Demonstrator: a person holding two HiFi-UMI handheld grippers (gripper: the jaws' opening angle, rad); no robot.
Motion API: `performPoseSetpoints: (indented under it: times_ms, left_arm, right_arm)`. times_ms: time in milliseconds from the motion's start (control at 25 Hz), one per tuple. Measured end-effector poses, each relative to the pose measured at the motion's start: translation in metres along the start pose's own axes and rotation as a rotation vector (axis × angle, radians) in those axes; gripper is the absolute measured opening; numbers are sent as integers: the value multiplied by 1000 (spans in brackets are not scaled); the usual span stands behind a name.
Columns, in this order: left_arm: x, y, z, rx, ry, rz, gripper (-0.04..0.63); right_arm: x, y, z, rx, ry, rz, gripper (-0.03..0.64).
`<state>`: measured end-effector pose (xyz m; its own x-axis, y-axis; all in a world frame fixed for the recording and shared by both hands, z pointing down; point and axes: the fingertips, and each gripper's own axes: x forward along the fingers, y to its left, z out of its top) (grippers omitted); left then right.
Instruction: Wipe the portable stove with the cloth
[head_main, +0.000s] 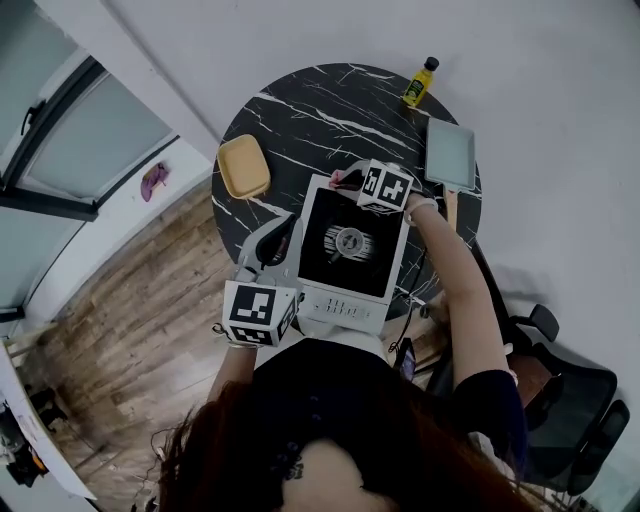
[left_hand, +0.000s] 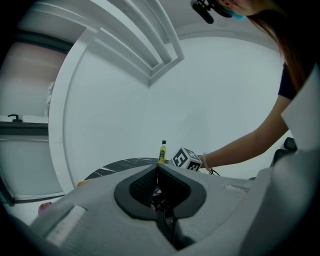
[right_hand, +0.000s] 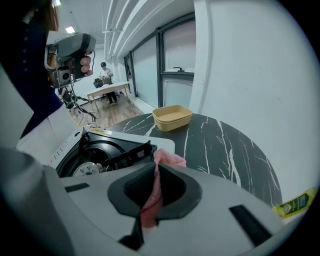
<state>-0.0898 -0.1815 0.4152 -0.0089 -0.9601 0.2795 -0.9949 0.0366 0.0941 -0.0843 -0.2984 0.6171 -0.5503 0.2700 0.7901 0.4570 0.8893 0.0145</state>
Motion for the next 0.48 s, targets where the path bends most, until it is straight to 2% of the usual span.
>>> performPoseSetpoints:
  times_ms: [480]
  left_arm:
    - [1, -10, 5, 15, -17, -28, 12]
  right_arm:
    - [-21, 8, -31, -12, 82, 16, 20]
